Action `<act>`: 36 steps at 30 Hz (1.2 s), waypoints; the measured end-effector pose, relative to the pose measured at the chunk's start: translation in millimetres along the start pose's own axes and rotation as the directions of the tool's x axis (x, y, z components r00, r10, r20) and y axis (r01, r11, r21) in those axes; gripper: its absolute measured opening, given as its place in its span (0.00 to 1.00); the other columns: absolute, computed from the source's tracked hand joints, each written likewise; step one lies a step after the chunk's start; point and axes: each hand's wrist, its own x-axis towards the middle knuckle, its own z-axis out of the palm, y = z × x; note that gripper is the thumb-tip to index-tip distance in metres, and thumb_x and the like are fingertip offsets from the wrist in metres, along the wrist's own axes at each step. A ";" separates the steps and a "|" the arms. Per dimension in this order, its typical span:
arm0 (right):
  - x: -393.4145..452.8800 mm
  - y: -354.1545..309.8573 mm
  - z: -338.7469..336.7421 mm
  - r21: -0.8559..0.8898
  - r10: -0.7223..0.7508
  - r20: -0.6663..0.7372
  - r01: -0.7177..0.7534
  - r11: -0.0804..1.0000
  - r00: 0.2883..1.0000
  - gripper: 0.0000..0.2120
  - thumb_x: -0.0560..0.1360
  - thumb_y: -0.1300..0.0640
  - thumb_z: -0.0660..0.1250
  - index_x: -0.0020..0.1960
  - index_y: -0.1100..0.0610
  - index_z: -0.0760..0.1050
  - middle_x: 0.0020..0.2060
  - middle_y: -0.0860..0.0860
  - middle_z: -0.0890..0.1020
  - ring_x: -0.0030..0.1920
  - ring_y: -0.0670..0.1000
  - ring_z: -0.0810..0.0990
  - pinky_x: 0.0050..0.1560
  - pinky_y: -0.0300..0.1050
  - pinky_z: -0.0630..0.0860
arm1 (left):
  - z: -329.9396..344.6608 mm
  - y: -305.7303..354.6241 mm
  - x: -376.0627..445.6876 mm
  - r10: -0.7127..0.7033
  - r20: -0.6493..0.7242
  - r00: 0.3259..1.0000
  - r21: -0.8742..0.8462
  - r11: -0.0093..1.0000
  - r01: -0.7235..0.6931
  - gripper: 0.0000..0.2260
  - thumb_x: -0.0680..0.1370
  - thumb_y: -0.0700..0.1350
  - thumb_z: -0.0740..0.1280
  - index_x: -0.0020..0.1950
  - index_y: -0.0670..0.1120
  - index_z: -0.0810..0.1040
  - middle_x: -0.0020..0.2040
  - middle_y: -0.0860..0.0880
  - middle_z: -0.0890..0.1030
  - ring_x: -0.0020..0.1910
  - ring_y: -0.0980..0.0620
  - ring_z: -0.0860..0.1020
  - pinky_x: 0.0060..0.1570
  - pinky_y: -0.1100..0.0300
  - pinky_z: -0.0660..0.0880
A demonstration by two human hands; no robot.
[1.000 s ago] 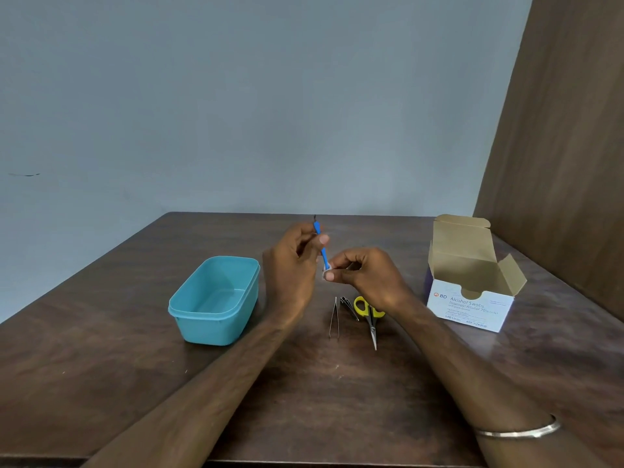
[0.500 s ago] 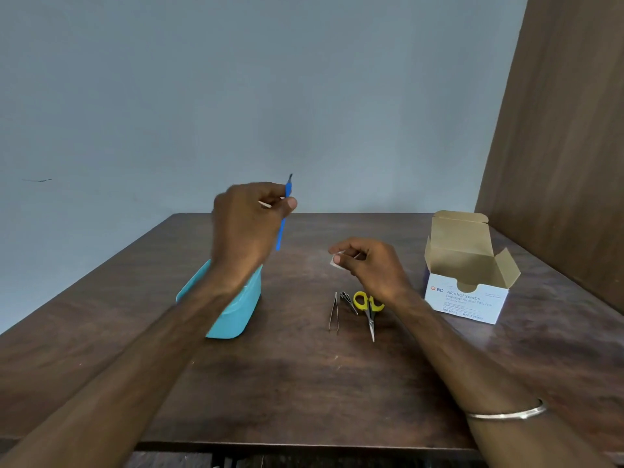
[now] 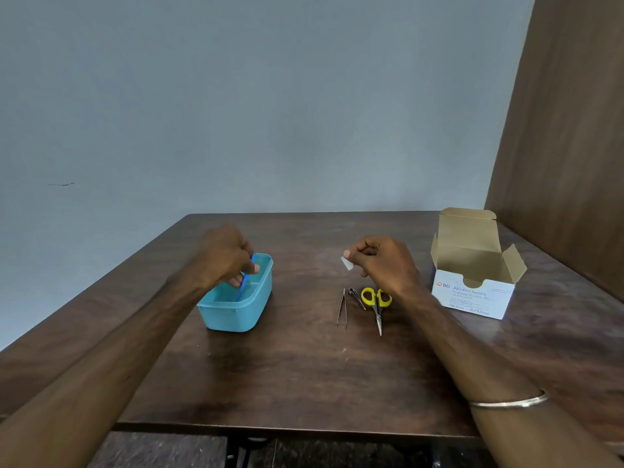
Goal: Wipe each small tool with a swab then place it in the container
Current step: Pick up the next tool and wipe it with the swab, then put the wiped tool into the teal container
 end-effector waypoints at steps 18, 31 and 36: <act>1.7 4.7 -0.9 -0.031 0.007 0.054 -0.005 1.000 0.999 0.04 0.72 0.49 0.75 0.40 0.47 0.83 0.37 0.45 0.86 0.36 0.46 0.84 0.46 0.52 0.82 | 18.6 -3.2 4.9 -0.048 0.121 0.991 0.381 0.924 -0.001 0.11 0.77 0.39 0.66 0.57 0.42 0.82 0.46 0.44 0.84 0.42 0.47 0.83 0.48 0.50 0.82; 4.7 6.9 -1.2 -0.040 0.036 0.015 -0.036 0.999 0.999 0.07 0.69 0.58 0.76 0.40 0.46 0.81 0.36 0.46 0.85 0.33 0.49 0.84 0.44 0.52 0.82 | 42.4 49.2 -45.3 0.543 -0.059 0.838 0.536 0.725 -0.432 0.11 0.79 0.51 0.65 0.52 0.47 0.83 0.50 0.46 0.84 0.52 0.43 0.80 0.51 0.54 0.75; 5.5 7.6 -1.6 -0.048 0.041 0.001 -0.041 0.998 0.999 0.07 0.69 0.58 0.76 0.40 0.46 0.81 0.36 0.45 0.85 0.33 0.49 0.84 0.44 0.53 0.82 | 78.5 54.0 -50.2 0.450 0.140 0.882 0.464 0.757 -0.460 0.14 0.76 0.56 0.69 0.48 0.46 0.84 0.45 0.47 0.84 0.46 0.46 0.81 0.49 0.54 0.77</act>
